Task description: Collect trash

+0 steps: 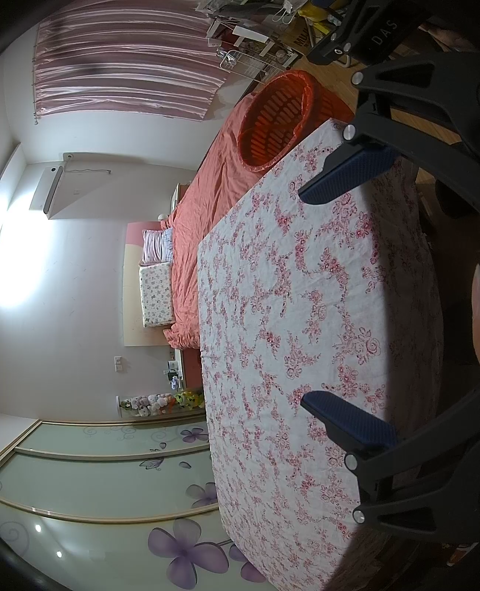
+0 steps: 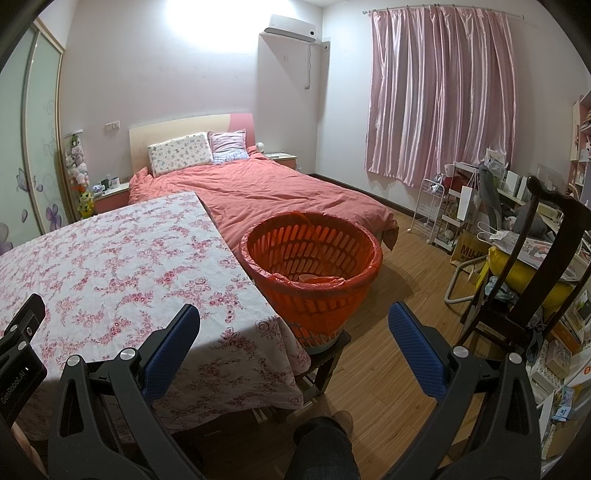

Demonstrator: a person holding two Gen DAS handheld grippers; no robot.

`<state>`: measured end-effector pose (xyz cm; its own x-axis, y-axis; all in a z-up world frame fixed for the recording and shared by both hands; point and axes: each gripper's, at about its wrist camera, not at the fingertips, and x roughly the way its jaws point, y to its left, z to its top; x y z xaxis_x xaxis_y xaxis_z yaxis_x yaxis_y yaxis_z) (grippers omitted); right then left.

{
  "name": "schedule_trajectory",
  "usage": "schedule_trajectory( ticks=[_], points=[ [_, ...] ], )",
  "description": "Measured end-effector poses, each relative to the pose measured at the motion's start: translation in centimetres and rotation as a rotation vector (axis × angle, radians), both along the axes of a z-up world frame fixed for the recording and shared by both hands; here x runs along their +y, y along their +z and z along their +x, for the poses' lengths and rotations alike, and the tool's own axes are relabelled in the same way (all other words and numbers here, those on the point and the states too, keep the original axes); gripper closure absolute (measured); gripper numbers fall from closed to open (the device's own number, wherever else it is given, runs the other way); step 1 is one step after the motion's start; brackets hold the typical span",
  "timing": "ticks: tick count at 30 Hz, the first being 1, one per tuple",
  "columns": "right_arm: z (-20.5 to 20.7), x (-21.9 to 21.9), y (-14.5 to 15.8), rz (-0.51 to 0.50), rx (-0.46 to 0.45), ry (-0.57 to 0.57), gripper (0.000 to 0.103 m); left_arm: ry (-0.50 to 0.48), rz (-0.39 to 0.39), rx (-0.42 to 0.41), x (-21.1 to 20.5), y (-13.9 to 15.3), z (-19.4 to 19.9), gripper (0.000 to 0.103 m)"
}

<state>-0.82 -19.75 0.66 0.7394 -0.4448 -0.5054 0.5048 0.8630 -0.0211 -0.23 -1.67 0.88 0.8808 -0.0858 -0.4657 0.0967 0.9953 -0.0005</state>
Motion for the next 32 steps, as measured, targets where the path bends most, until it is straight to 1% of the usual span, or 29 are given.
schedule_trajectory(
  ticks=[32],
  points=[
    [0.06, -0.02, 0.07, 0.000, 0.001, 0.000, 0.002, 0.004, 0.000, 0.006, 0.25, -0.37, -0.30, 0.004]
  ],
)
